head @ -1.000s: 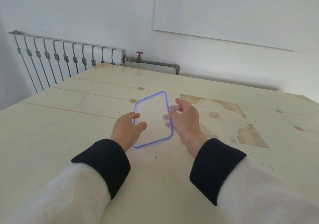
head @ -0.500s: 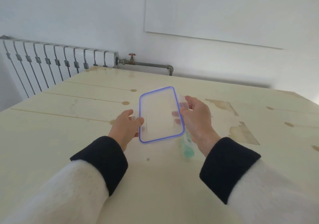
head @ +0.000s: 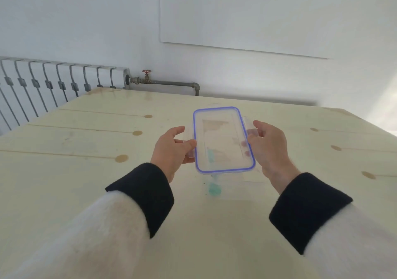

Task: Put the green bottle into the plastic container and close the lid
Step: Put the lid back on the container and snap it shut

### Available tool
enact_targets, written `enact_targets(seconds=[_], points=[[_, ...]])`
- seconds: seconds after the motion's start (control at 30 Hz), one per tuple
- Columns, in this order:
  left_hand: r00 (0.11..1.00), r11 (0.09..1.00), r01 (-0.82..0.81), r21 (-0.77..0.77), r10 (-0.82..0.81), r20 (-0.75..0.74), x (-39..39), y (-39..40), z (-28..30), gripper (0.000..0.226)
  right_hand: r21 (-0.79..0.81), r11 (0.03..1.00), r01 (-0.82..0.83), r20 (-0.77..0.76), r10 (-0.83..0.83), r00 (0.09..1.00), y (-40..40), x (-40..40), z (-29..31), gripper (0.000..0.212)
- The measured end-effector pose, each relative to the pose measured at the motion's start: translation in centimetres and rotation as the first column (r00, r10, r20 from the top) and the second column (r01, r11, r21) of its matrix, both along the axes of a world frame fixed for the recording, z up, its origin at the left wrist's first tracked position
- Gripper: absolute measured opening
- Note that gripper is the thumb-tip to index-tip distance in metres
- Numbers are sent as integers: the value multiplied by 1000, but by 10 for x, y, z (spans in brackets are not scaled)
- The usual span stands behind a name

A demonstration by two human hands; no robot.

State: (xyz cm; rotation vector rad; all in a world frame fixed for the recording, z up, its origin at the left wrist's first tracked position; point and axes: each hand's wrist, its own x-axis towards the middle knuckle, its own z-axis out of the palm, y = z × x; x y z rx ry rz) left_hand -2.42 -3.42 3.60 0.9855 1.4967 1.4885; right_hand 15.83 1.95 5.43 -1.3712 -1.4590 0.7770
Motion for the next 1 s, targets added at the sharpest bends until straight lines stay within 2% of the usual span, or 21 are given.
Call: enact_targets(seconds=[0.17,0.3,0.57,1.0], points=[[999,1000,22,7,-21,-30,13,8,-1,53,-17,999,39,36,-38,999,4,19,-1,40],[997,999,32,-3,-32,-68,19,11,-3,53,-68,997,31,39,-29,999,7,26,-5,48],[993,998,35,-43,-40,-109,23,15,-12,51,-172,984,36,63,-26,998,11,32,-15,50],[990,997,14,-79,-25,-137,21,18,-20,50,-215,976,37,108,-14,994,13,29,-24,48]])
